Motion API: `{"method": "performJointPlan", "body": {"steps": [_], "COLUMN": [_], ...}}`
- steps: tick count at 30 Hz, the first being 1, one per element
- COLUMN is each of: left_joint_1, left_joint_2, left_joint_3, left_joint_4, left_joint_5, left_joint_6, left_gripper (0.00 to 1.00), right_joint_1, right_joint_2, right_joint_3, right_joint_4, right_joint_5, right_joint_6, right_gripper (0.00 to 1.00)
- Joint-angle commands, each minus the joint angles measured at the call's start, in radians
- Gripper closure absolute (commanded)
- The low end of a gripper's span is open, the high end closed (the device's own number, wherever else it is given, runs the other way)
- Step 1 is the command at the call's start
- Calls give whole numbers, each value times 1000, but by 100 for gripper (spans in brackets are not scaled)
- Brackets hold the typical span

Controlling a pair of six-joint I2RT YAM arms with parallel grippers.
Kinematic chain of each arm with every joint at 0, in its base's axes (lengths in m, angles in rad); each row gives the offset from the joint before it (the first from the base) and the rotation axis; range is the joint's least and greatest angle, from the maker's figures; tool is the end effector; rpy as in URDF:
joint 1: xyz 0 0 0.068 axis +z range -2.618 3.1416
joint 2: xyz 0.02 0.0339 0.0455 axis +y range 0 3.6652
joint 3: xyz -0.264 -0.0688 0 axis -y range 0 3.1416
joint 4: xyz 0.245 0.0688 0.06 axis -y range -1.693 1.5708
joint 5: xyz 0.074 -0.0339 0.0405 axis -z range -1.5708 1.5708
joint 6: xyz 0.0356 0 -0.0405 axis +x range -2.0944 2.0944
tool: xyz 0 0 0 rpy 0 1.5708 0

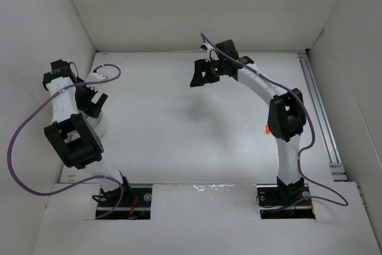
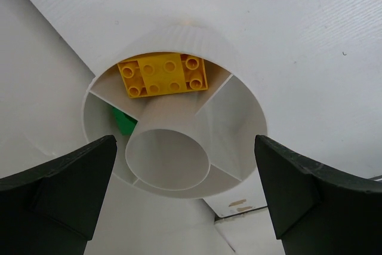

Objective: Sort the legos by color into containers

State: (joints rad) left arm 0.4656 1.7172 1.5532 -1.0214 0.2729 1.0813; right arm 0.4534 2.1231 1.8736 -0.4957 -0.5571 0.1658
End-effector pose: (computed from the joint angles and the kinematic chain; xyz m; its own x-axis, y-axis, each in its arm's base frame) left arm 0.3177 0.1489 0.2935 -0.6910 0.6040 -0.3972 0.5701 0.7931 0.2144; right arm 0.4298 0.2304 0.2652 -0.7203 -0.1951 -0.6657 -0.6106 0.6337 0.4749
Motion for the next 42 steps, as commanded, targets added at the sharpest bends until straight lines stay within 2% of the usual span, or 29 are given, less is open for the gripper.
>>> {"method": "performJointPlan", "body": {"steps": [1, 9, 30, 42], "left_joint_1": [-30, -51, -51, -90], "left_joint_2": [-96, -131, -93, -84], "left_joint_3": [-47, -125, -153, -193], "left_joint_4": [72, 216, 227, 248], "left_joint_5": [-26, -110, -161, -190], "left_joint_6": [32, 0, -18, -27], "left_gripper": [0, 0, 0, 0], "right_joint_1": [8, 8, 8, 8], "right_joint_2": [8, 8, 17, 26], "right_joint_3": [45, 45, 45, 45], "right_joint_4": [13, 13, 3, 3], "right_joint_5": [5, 5, 14, 14], "right_joint_6": [8, 8, -2, -2], "right_gripper": [21, 21, 21, 21]}}
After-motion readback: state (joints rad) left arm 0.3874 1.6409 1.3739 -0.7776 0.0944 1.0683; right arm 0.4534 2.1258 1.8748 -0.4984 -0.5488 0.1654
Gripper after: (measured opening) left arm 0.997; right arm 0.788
